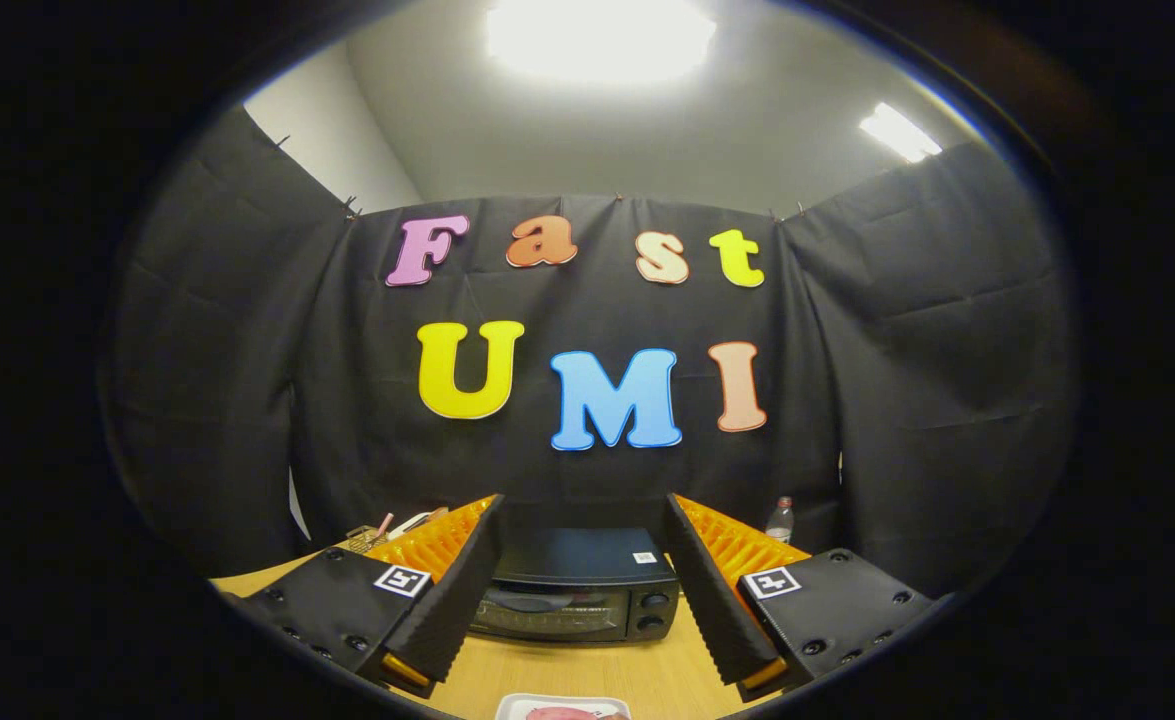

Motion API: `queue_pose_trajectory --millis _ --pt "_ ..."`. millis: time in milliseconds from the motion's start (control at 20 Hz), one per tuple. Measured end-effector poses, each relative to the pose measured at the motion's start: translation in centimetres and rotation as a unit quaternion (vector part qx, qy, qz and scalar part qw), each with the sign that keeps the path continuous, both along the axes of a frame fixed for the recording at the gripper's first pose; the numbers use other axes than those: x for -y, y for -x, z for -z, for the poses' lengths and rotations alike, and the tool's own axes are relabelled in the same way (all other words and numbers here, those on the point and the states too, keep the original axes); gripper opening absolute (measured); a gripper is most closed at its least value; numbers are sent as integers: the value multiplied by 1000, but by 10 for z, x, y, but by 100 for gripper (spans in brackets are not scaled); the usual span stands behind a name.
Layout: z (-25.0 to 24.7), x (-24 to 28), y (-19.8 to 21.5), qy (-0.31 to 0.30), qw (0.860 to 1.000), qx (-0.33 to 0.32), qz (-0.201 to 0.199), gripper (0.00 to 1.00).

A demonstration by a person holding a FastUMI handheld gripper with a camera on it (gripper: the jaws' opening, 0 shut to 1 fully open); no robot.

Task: Open the toaster oven, put the food inside, and close the toaster oven door.

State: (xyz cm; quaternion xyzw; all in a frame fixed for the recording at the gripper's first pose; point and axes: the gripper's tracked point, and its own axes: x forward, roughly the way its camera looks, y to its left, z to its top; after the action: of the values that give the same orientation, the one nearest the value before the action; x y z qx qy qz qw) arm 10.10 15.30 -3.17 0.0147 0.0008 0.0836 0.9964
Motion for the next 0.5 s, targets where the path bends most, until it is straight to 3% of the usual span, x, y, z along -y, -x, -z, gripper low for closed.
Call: queue_pose_trajectory --millis 500 --pt "63 -34 -87 -6 999 -45 -27 98"
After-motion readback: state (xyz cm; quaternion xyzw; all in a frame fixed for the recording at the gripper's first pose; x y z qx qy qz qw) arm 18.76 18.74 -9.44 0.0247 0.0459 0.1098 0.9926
